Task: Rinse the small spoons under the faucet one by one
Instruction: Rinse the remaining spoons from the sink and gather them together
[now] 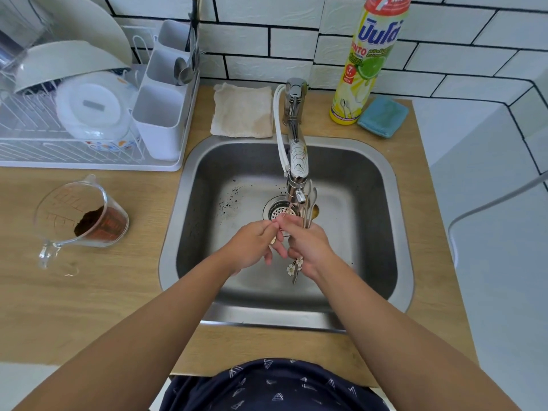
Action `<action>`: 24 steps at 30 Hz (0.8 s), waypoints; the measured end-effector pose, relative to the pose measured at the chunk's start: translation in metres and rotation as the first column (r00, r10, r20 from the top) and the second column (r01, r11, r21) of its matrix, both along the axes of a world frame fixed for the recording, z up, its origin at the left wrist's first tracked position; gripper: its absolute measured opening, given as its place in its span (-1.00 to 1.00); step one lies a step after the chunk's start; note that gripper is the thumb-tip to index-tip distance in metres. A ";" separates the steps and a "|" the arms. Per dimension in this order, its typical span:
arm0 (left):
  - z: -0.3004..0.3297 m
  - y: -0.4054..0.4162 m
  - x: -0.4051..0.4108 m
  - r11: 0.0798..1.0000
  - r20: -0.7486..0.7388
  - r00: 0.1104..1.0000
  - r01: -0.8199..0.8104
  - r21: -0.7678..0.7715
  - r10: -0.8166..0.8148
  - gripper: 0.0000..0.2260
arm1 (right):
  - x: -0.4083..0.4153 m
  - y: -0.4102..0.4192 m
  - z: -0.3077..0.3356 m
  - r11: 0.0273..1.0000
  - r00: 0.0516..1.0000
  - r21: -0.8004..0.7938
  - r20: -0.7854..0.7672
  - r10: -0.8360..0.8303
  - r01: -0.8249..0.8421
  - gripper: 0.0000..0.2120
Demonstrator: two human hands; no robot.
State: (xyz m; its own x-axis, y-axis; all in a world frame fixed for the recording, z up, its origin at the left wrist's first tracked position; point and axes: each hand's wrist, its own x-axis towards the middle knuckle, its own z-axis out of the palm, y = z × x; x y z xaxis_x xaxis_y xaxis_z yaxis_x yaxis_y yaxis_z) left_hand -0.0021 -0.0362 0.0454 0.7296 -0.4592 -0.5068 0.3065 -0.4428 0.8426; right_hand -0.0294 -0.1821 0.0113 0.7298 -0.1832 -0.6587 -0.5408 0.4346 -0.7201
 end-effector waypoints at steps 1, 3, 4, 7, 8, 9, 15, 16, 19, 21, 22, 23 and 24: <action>-0.001 0.000 0.000 1.000 0.004 1.000 0.002 -0.003 -0.002 -0.69 | -0.001 0.001 0.001 1.000 1.000 -0.004 0.008 0.004 -0.004 -0.82; -0.001 0.003 -0.001 1.000 -0.002 1.000 0.020 0.004 -0.020 -0.70 | 0.006 -0.004 0.004 0.998 0.998 0.006 0.014 -0.069 0.069 -0.78; 0.000 0.004 -0.001 0.999 -0.010 0.999 0.032 0.004 -0.032 -0.70 | 0.012 -0.008 0.005 0.991 0.991 0.023 0.015 -0.133 0.132 -0.77; 0.002 0.002 -0.001 0.999 -0.030 0.998 0.047 -0.001 -0.047 -0.71 | 0.017 -0.016 0.007 0.980 0.981 0.067 0.025 -0.190 0.188 -0.80; 0.002 0.001 0.000 0.999 -0.036 0.999 0.035 -0.006 -0.035 -0.71 | 0.015 -0.013 0.008 0.991 0.992 0.068 0.032 -0.119 0.117 -0.82; 0.003 0.001 0.000 1.000 -0.053 0.998 0.014 -0.023 -0.015 -0.71 | 0.010 -0.009 0.007 0.997 0.999 0.071 0.041 -0.032 0.029 -0.87; 0.000 0.007 0.000 0.934 -0.443 0.887 -0.260 -0.245 0.131 -0.72 | 0.016 -0.014 0.006 0.984 0.995 0.154 0.037 -0.095 0.089 -0.74; 0.000 0.008 -0.001 0.935 -0.478 0.869 -0.266 -0.232 0.129 -0.69 | 0.018 -0.015 0.005 0.984 0.991 0.129 0.024 -0.131 0.126 -0.70; 0.001 0.004 -0.004 0.992 -0.327 0.937 -0.129 -0.003 0.121 -0.60 | 0.020 -0.008 0.004 0.984 0.984 0.003 0.002 -0.180 0.180 -0.73; 0.001 0.002 -0.001 0.983 -0.210 0.967 -0.118 0.142 0.146 -0.59 | 0.019 -0.002 0.003 0.973 0.974 -0.046 -0.015 -0.226 0.225 -0.79; 0.001 0.001 0.001 0.973 -0.187 0.965 -0.149 0.179 0.182 -0.59 | 0.018 -0.001 0.003 0.968 0.969 -0.055 -0.021 -0.248 0.247 -0.82; 0.000 0.002 0.003 0.964 -0.195 0.957 -0.177 0.198 0.216 -0.59 | 0.018 -0.001 0.003 0.963 0.964 -0.052 -0.025 -0.266 0.264 -0.85; 0.001 0.001 0.006 0.959 -0.237 0.940 -0.198 0.201 0.244 -0.60 | 0.017 0.000 0.003 0.962 0.962 -0.042 -0.028 -0.273 0.271 -0.86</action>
